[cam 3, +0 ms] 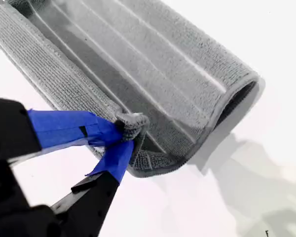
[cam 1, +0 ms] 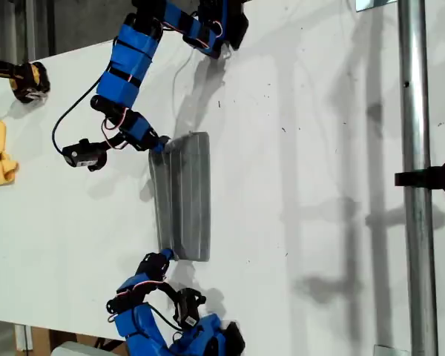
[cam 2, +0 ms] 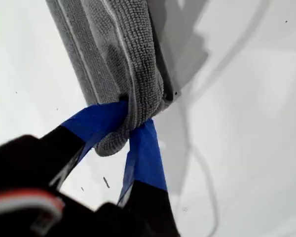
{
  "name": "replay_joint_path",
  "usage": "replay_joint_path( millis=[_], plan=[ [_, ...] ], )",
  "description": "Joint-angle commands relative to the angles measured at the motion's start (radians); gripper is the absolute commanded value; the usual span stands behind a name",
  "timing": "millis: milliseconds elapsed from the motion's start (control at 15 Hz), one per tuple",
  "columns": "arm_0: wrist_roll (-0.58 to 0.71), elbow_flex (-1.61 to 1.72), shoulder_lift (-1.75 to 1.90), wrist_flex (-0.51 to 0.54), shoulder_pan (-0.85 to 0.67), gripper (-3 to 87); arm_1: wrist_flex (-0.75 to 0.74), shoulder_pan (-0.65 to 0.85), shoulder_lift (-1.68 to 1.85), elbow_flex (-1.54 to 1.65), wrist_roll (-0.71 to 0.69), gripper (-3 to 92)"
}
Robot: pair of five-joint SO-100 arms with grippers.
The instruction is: Grasp corners of a towel and fold twice.
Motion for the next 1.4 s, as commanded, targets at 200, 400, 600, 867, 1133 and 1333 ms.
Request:
replay_joint_path(
  millis=[200,400,600,867,1133,1333],
  plan=[
    [-0.029,0.064,0.041,-0.069,0.038,-1.5,-0.006,-0.066,0.038,0.080,0.014,-0.1],
    [-0.084,0.112,0.011,-0.089,0.084,-1.5,-0.003,-0.127,-0.020,0.133,0.067,-0.1],
    [-0.138,0.120,-0.043,-0.083,0.138,-1.4,0.014,-0.164,-0.091,0.141,0.103,-0.1],
    [-0.242,0.110,-0.190,-0.071,0.219,-1.4,0.020,-0.192,-0.172,0.138,0.129,-0.1],
    [-0.285,0.103,-0.272,-0.077,0.232,-1.4,0.026,-0.212,-0.268,0.109,0.146,-0.1],
    [-0.307,0.103,-0.264,-0.040,0.196,6.8,0.054,-0.198,-0.295,0.097,0.183,9.1]
  ],
)
